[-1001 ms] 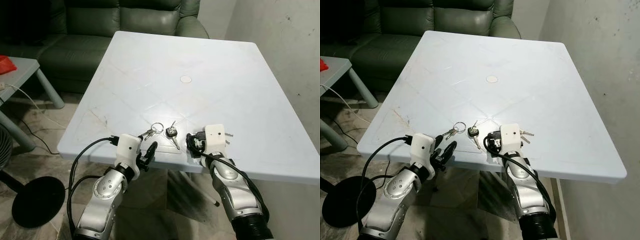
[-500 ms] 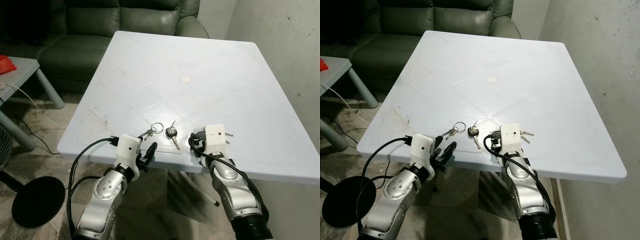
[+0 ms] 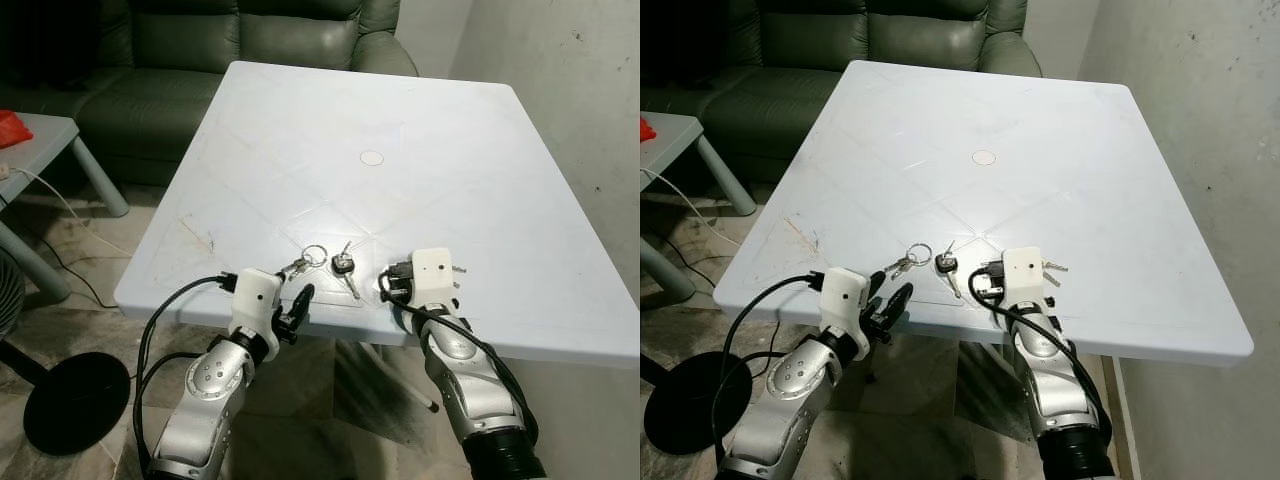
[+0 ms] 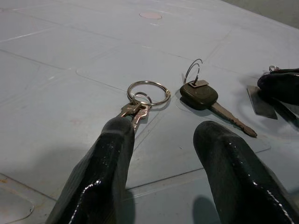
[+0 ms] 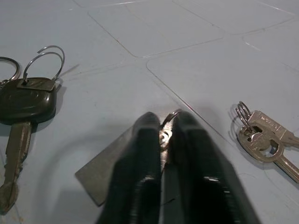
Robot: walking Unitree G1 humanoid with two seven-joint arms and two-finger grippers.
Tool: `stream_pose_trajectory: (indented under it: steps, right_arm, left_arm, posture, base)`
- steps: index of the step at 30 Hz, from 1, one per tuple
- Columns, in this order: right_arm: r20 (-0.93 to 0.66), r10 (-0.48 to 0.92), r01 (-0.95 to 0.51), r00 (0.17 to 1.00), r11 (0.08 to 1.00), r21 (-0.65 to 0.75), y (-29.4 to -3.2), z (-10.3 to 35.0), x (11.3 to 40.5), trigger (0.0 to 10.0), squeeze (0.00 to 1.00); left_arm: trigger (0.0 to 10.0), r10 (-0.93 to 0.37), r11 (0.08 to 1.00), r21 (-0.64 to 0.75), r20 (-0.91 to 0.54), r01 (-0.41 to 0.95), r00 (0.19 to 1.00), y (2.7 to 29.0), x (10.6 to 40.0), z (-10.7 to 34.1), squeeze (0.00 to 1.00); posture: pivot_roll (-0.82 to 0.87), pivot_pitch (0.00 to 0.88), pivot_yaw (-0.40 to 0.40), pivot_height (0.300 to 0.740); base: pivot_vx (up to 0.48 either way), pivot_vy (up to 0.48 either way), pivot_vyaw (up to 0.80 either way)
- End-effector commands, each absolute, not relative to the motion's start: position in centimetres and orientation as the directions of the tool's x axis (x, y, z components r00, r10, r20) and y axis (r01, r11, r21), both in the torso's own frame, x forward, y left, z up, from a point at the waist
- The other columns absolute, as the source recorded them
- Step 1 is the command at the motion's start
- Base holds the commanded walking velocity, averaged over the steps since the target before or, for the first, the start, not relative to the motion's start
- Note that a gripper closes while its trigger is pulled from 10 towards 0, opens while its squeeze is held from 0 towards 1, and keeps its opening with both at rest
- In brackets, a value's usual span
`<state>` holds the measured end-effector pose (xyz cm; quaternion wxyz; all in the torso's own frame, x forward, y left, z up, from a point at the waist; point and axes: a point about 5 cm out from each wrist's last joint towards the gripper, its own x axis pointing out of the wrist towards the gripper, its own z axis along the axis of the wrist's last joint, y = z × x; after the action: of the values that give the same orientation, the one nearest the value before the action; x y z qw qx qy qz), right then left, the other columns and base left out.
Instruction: Hang keys on a hook
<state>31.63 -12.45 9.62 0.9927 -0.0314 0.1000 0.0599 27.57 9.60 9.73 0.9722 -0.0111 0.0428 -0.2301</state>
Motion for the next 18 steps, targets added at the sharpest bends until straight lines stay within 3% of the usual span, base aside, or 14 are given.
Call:
stream_pose_trajectory:
  steps: [1, 18]
  right_arm:
    - [-0.183, 0.108, -0.119, 0.977, 0.991, -0.054, -12.6, 10.1, 31.9, 0.0, 0.00]
    - [-0.060, 0.094, -0.098, 0.994, 0.992, -0.078, -13.3, 12.3, 32.4, 0.0, 0.00]
  left_arm:
    - [10.0, -0.452, 0.892, -0.031, -0.073, 0.451, 0.889, 9.4, 27.5, 10.1, 0.00]
    - [10.0, -0.423, 0.906, -0.024, -0.041, 0.423, 0.905, 9.6, 28.5, 10.9, 0.00]
  posture:
    - [-0.02, 0.131, -0.044, 0.740]
    - [-0.02, 0.120, -0.044, 0.740]
  base:
    - [0.000, 0.000, 0.00]
    - [0.000, 0.000, 0.00]
